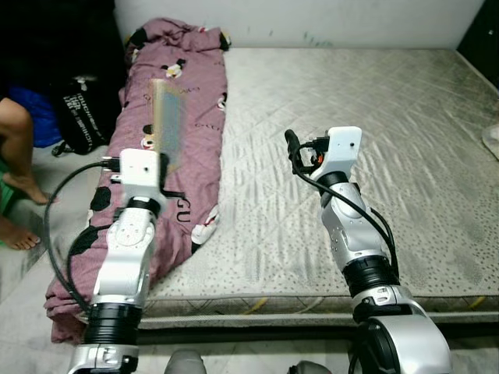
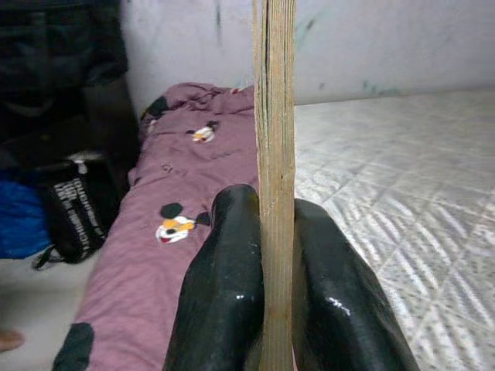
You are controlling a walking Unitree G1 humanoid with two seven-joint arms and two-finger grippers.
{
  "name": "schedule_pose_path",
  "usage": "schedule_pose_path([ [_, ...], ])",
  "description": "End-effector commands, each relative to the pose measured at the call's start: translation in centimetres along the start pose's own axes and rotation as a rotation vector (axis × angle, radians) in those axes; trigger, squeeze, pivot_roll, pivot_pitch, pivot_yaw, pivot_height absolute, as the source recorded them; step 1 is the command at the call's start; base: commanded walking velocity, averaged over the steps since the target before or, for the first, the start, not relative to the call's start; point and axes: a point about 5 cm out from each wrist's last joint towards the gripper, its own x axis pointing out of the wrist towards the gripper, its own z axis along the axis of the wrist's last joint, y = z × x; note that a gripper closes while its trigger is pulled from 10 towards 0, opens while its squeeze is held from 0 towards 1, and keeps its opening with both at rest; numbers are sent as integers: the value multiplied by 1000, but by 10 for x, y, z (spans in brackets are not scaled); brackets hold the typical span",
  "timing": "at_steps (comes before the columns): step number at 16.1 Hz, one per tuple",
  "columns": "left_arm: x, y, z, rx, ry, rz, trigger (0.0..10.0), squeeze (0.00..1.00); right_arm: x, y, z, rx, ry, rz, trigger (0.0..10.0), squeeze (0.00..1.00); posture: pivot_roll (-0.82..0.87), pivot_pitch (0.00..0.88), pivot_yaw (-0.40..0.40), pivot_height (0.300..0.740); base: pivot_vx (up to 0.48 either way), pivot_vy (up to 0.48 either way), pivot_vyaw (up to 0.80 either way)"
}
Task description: Clean up the room
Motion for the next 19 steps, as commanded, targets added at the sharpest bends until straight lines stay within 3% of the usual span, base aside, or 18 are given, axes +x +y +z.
schedule_pose_path([
  [1,2,3,9,11,-53,1,10000,0,2,0,2,-2,-3,-4,10000,0,72,0,19,740,0,0,0],
  [4,3,2,9,-1,-51,-4,10000,0,2,0,1,-17,0,-4,10000,0,69,0,18,740,0,-82,0],
  [19,3,2,8,-23,-41,-9,10000,0,3,1,0,-36,4,5,10000,0,69,0,14,740,0,-323,0],
])
